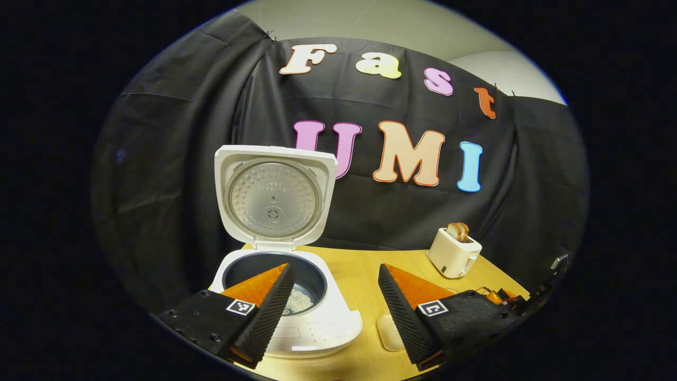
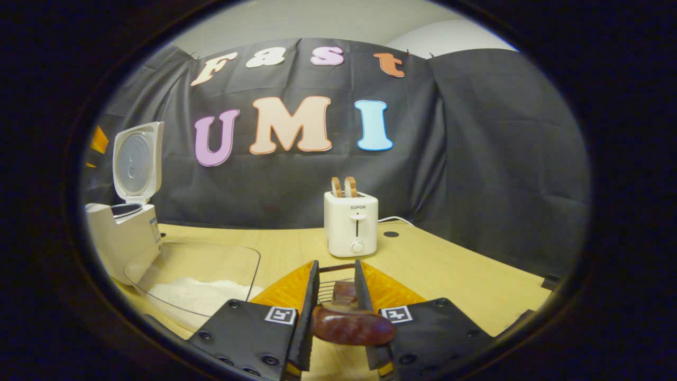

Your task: Close the left gripper, press the button to open the rice cooker; take a wooden spoon from the chopstick holder with the right hand, scoop a spoonful of rice and pour it into the rice cooker, then put the wooden spoon back into the chopstick holder.

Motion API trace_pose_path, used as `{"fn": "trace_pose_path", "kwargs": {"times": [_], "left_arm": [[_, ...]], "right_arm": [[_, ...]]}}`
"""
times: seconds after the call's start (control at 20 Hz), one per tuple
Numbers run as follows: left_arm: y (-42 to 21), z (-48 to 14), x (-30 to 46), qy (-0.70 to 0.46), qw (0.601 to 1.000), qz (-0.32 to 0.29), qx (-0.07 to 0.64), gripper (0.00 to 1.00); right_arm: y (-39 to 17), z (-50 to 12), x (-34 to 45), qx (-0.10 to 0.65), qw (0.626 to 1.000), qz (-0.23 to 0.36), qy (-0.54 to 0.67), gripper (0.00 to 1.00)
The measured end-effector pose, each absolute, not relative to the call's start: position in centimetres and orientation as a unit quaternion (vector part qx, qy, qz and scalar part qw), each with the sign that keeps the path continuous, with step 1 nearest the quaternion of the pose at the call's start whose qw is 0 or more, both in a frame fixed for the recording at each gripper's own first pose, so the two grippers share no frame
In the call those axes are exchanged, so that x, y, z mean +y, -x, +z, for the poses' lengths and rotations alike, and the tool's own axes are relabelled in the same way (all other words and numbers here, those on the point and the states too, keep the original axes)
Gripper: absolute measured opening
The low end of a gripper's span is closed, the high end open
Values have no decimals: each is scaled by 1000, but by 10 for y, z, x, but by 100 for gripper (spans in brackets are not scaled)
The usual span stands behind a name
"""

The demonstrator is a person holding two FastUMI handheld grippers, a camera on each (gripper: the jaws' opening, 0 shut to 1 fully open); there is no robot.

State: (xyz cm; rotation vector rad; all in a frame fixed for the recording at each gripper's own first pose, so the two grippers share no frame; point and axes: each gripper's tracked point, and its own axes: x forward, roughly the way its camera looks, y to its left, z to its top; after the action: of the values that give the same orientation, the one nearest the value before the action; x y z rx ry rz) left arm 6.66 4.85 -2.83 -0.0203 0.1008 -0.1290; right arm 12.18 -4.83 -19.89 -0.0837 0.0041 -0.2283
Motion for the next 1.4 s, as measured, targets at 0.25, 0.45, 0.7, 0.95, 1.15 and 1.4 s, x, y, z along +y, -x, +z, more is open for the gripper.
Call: {"fn": "trace_pose_path", "kwargs": {"times": [0.25, 0.45, 0.7, 0.95, 1.15, 1.4], "left_arm": [[-67, -34, 49, 13, 996, -62, 58, 95], [-66, -39, 44, 18, 996, -65, 62, 95], [-67, -46, 39, 30, 995, -65, 69, 95], [-61, -45, 43, 30, 995, -60, 67, 95], [-57, -47, 46, 41, 995, -59, 69, 95], [-53, -50, 58, 45, 995, -54, 71, 95]], "right_arm": [[-139, -183, -44, 7, 996, -91, 2, 39], [-161, -172, -40, 14, 997, -71, 10, 37], [-174, -168, -46, 37, 997, -60, -5, 34], [-175, -148, -47, 57, 996, -56, -26, 34], [-182, -124, -50, 69, 995, -48, -54, 32], [-170, -74, -43, 71, 992, -36, -94, 32]]}}
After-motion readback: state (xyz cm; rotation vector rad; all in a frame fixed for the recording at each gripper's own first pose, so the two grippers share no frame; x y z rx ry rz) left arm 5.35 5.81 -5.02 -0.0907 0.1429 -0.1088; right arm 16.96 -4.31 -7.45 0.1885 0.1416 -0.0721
